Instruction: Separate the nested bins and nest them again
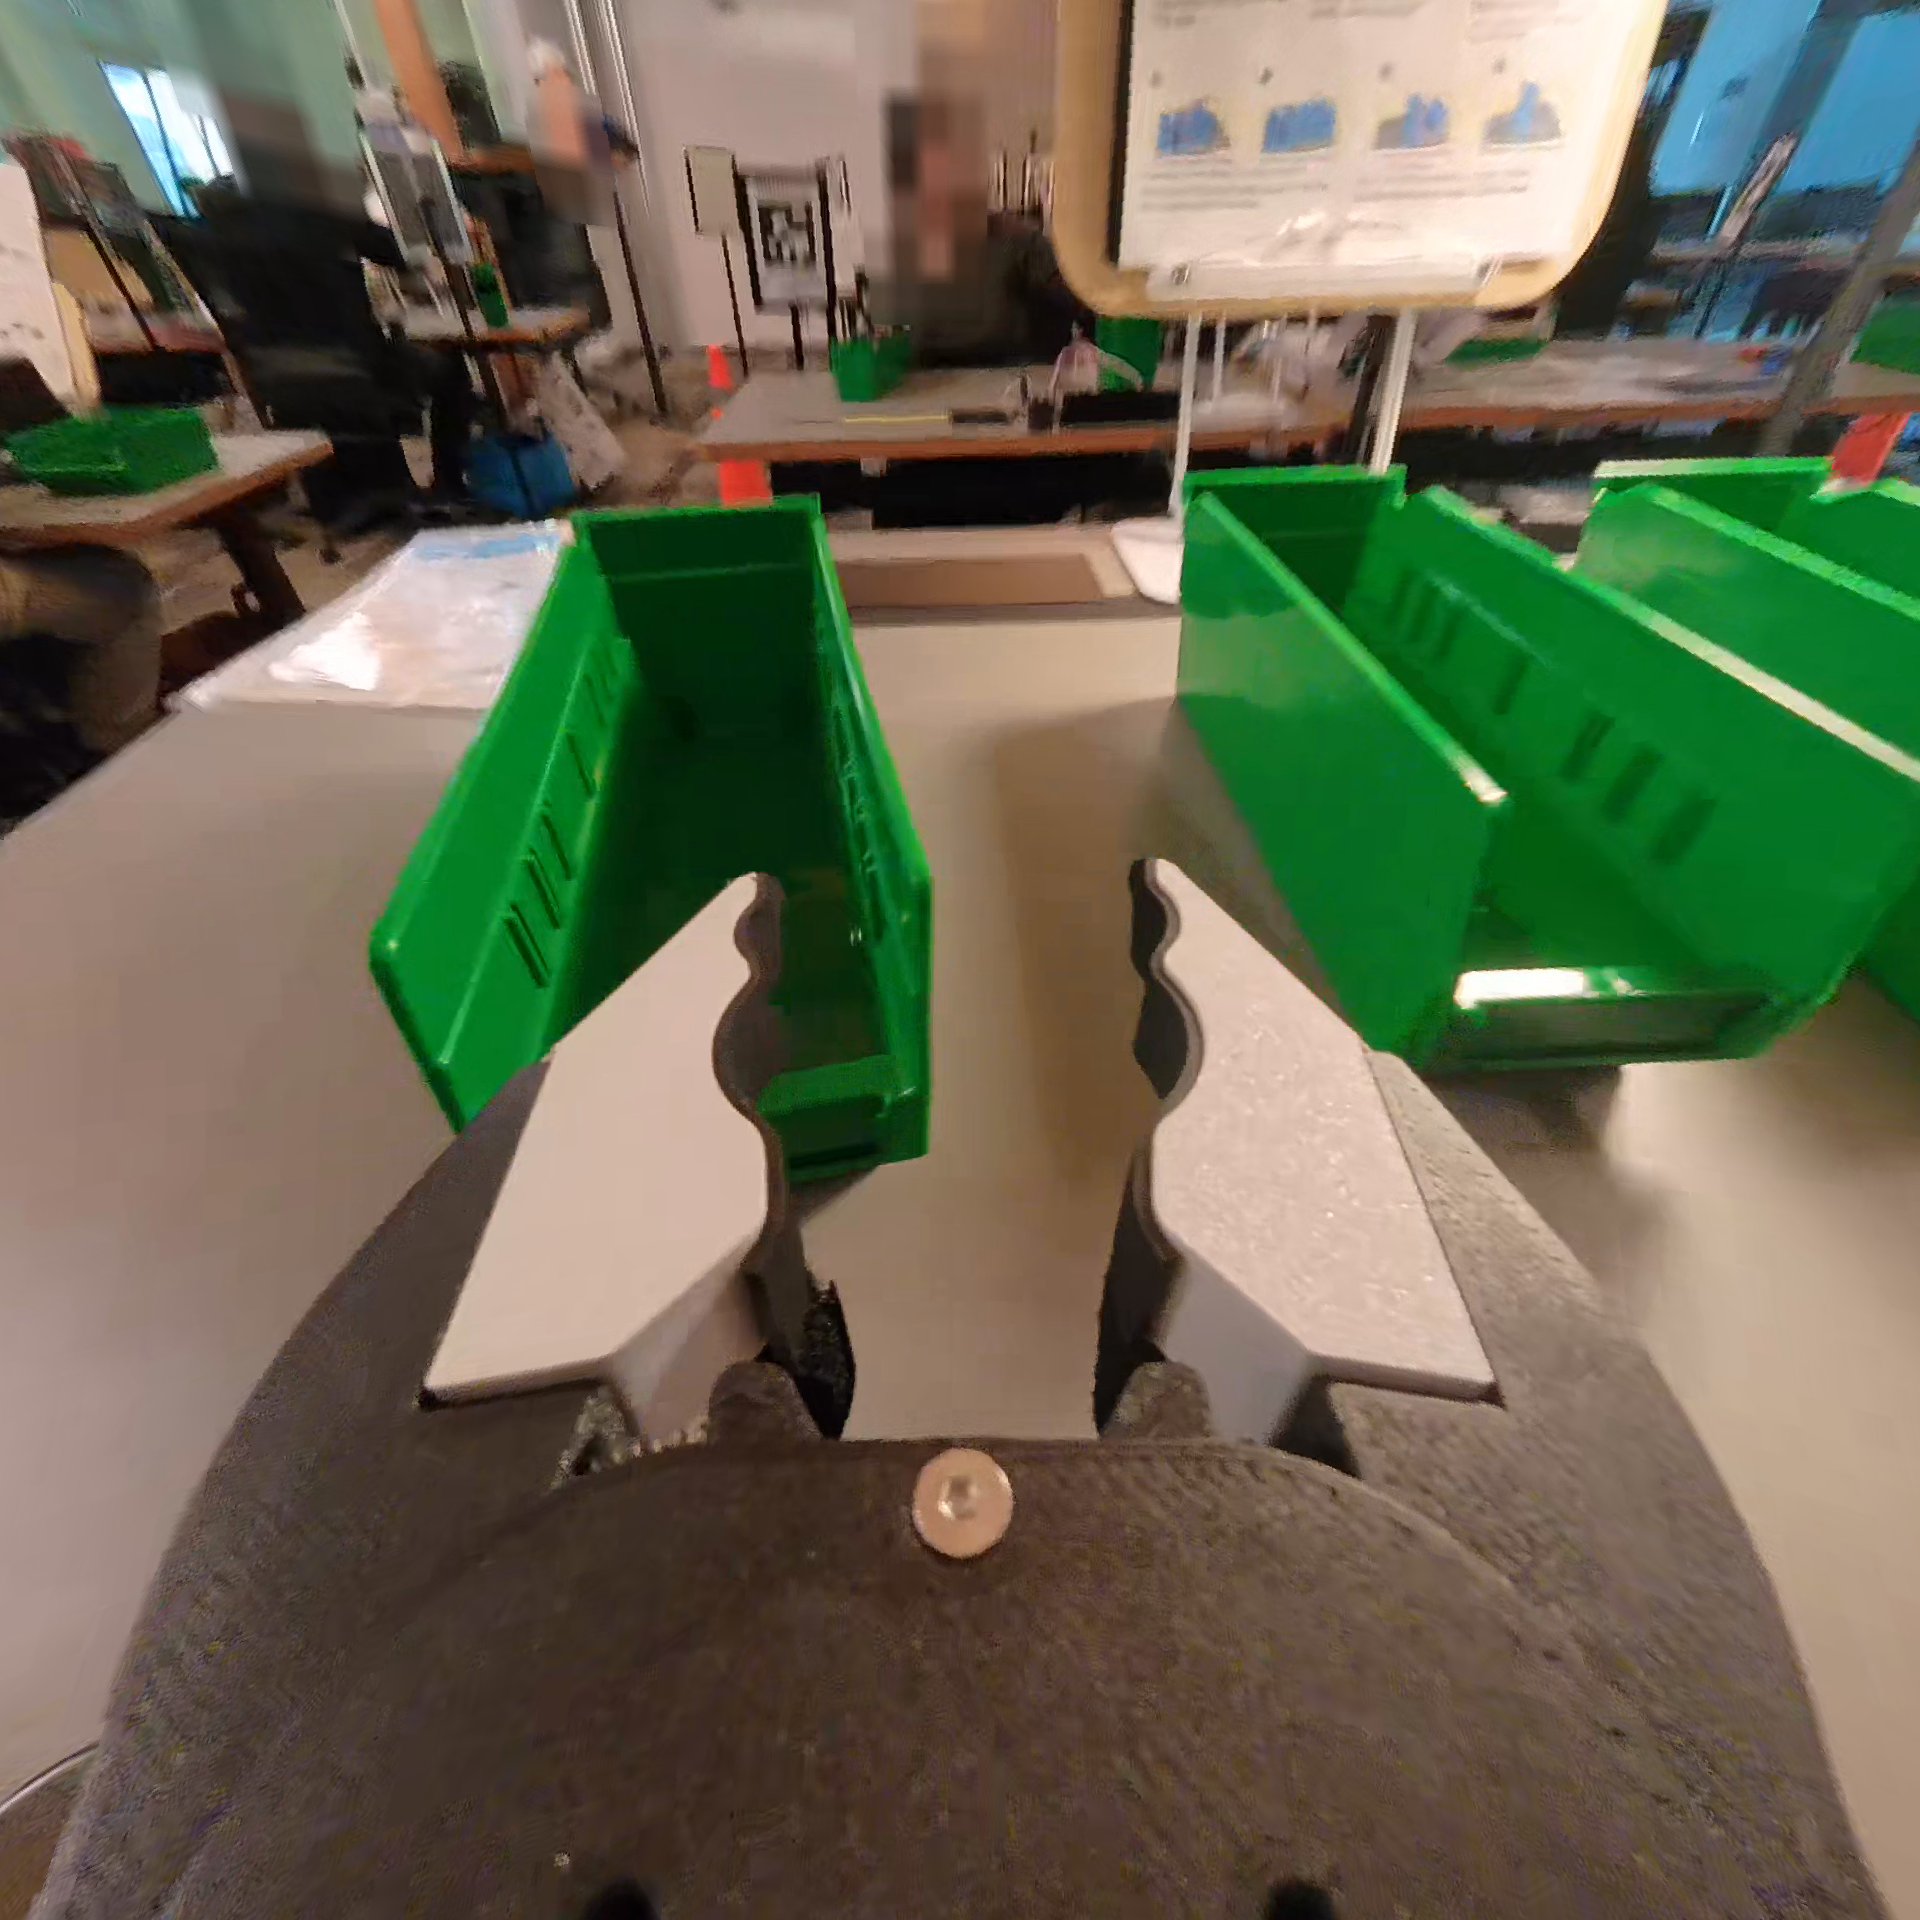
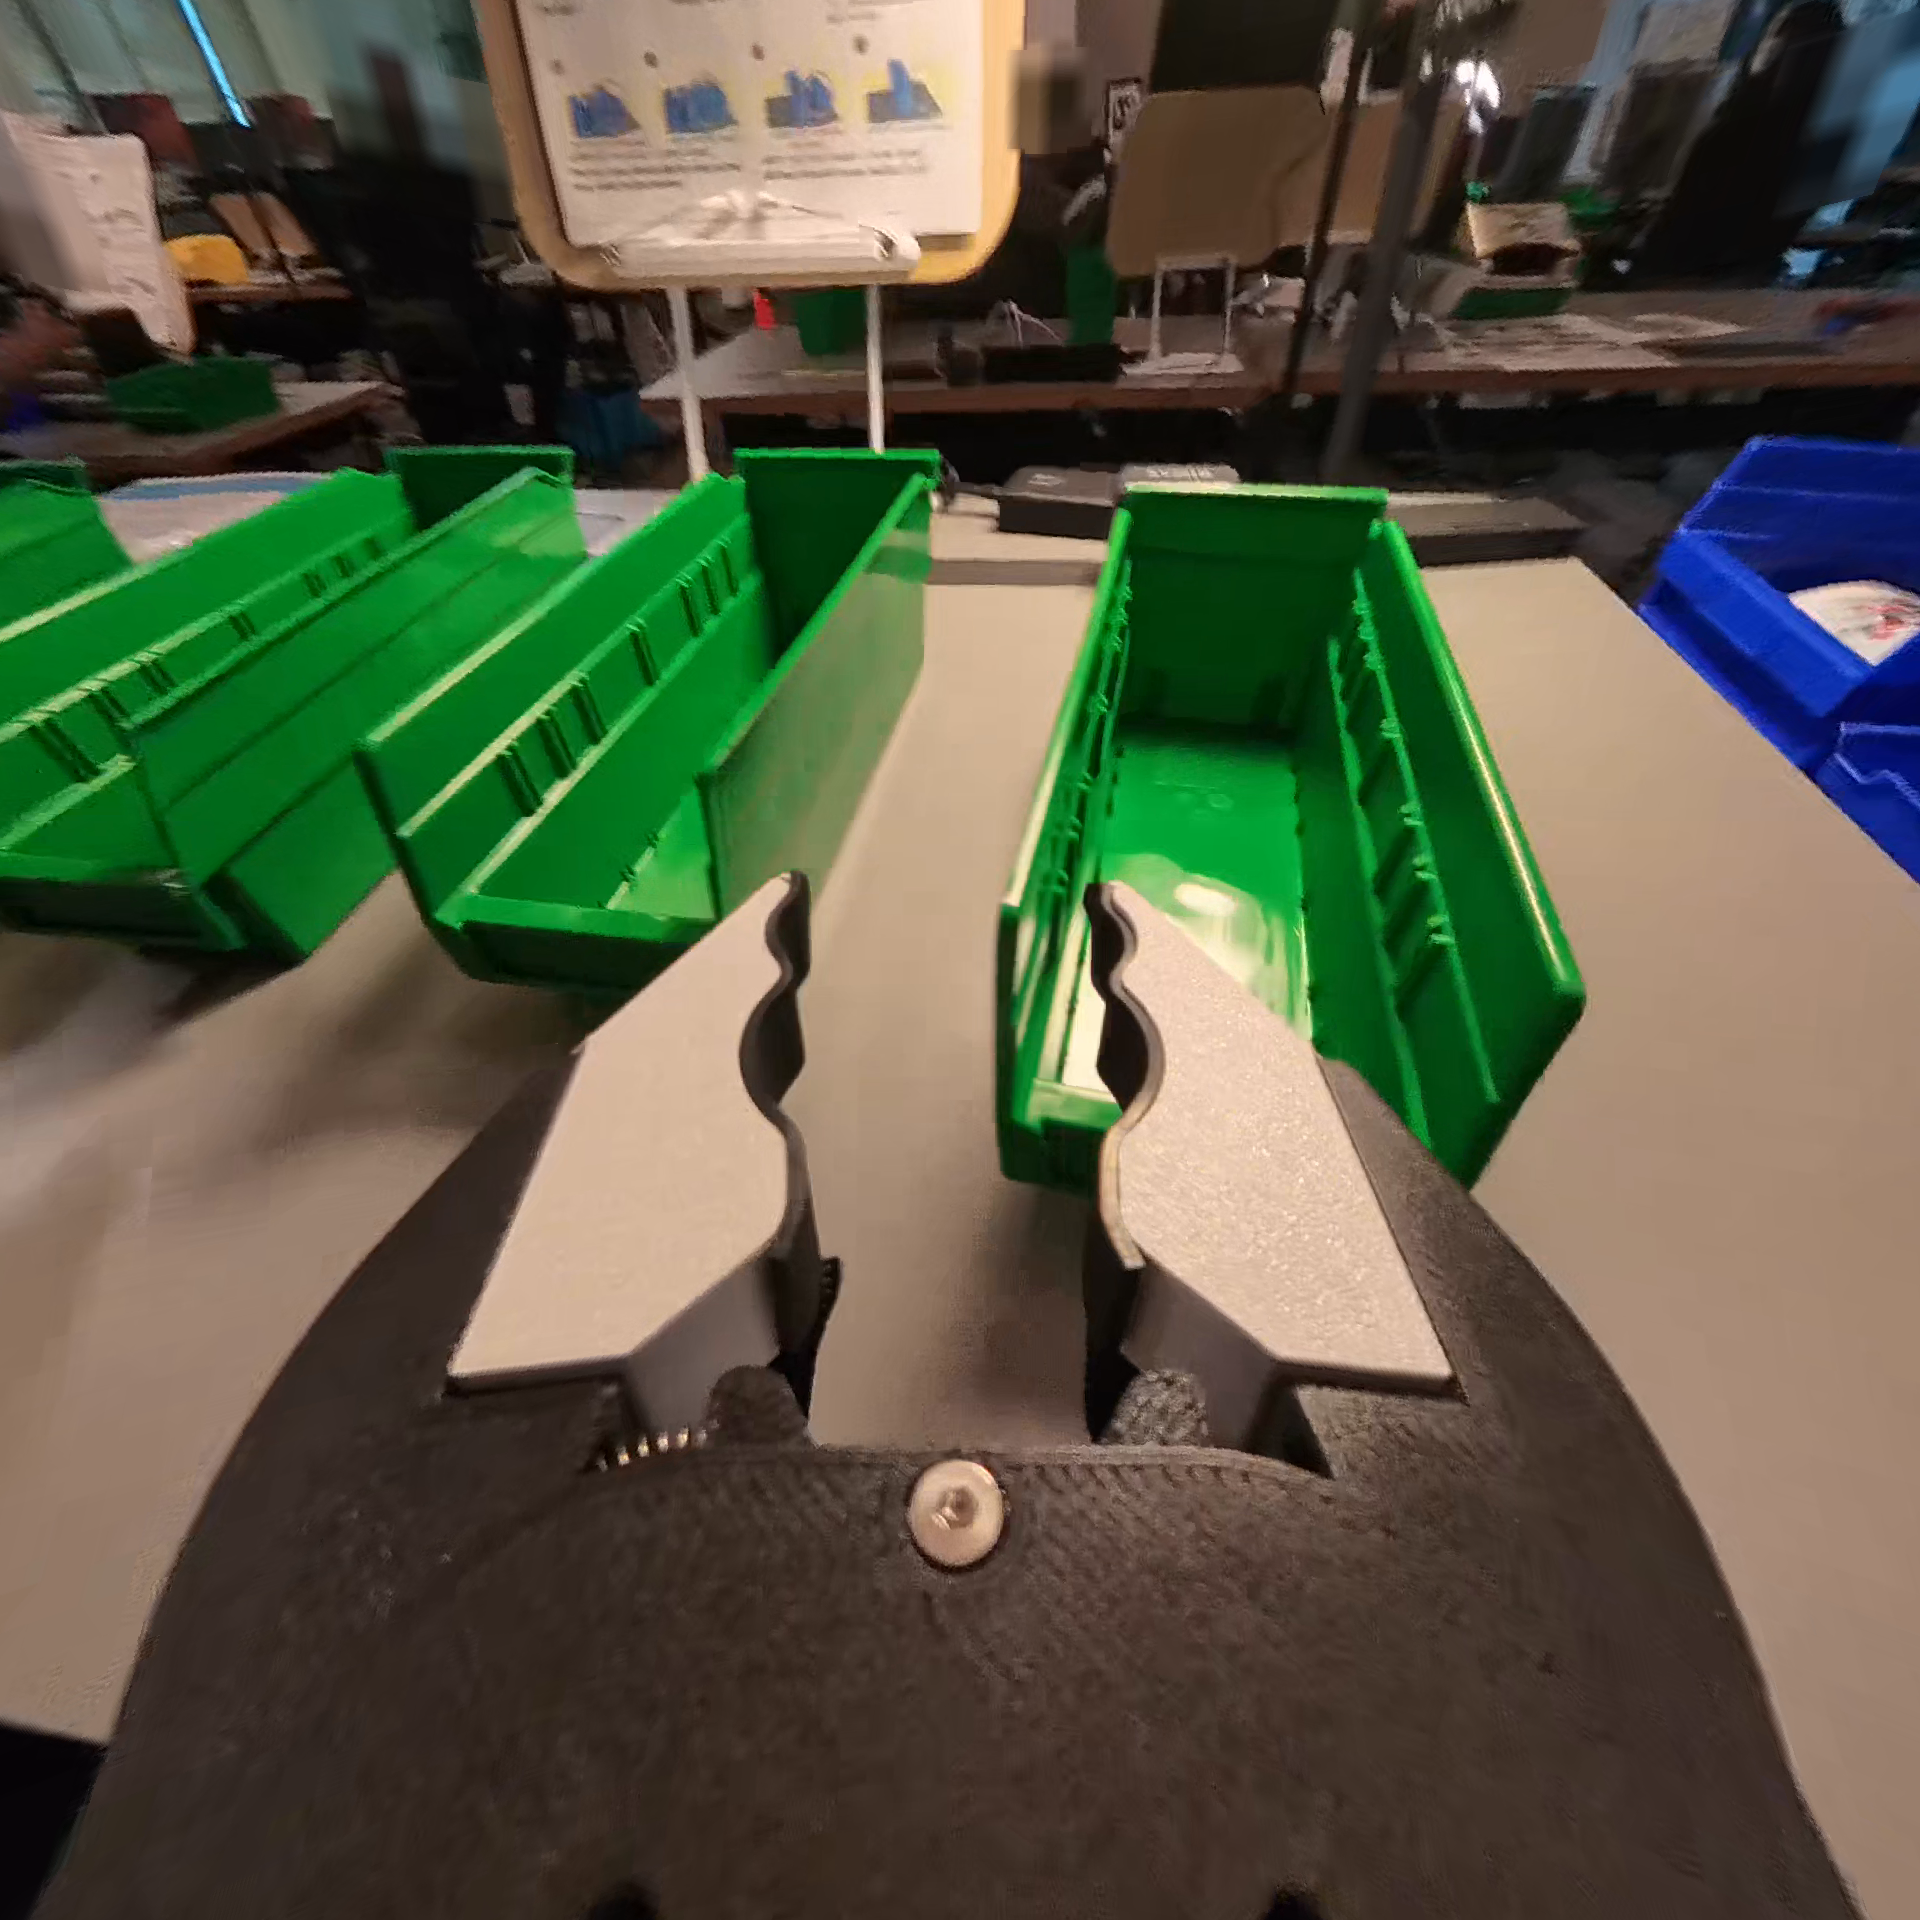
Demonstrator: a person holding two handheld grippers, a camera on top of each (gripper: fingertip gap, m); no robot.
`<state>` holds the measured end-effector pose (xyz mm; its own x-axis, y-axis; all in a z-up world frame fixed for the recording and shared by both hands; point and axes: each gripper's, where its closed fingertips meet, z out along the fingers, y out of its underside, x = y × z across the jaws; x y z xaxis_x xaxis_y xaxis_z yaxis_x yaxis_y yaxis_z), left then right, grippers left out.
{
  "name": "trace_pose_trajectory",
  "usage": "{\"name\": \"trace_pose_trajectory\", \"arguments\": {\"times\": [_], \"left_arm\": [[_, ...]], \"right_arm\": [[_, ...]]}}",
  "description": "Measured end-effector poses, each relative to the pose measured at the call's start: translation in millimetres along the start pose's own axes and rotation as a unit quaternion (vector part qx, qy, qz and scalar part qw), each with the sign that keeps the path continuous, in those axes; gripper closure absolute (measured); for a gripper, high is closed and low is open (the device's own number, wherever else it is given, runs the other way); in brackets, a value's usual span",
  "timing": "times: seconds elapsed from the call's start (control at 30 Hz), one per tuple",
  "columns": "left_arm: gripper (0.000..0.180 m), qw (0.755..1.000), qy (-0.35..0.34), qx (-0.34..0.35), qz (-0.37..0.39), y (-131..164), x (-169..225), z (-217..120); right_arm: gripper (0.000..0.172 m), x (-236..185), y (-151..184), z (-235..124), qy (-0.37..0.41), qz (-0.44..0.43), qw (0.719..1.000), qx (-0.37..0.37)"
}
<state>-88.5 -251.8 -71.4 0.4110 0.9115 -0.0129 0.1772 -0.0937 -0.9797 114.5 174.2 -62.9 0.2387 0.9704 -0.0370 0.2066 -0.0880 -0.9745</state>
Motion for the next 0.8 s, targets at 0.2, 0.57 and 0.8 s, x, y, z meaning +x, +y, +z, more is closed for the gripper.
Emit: {"name": "trace_pose_trajectory", "arguments": {"times": [0.2, 0.57, 0.8], "left_arm": [[0.131, 0.996, -0.016, -0.077, 0.031, 36.7, -17.7, 37.0], [0.170, 0.996, 0.019, -0.071, 0.047, 31.9, 6.1, 56.5], [0.176, 0.996, 0.035, -0.070, 0.039, 30.1, 21.1, 62.9]], "right_arm": [[0.140, 20.4, 31.5, 23.7, 0.021, -0.004, 0.998, -0.055], [0.165, 30.5, 31.4, 49.2, 0.020, -0.021, 0.998, -0.062], [0.165, 29.8, 29.8, 57.2, 0.014, -0.015, 0.998, -0.059]]}}
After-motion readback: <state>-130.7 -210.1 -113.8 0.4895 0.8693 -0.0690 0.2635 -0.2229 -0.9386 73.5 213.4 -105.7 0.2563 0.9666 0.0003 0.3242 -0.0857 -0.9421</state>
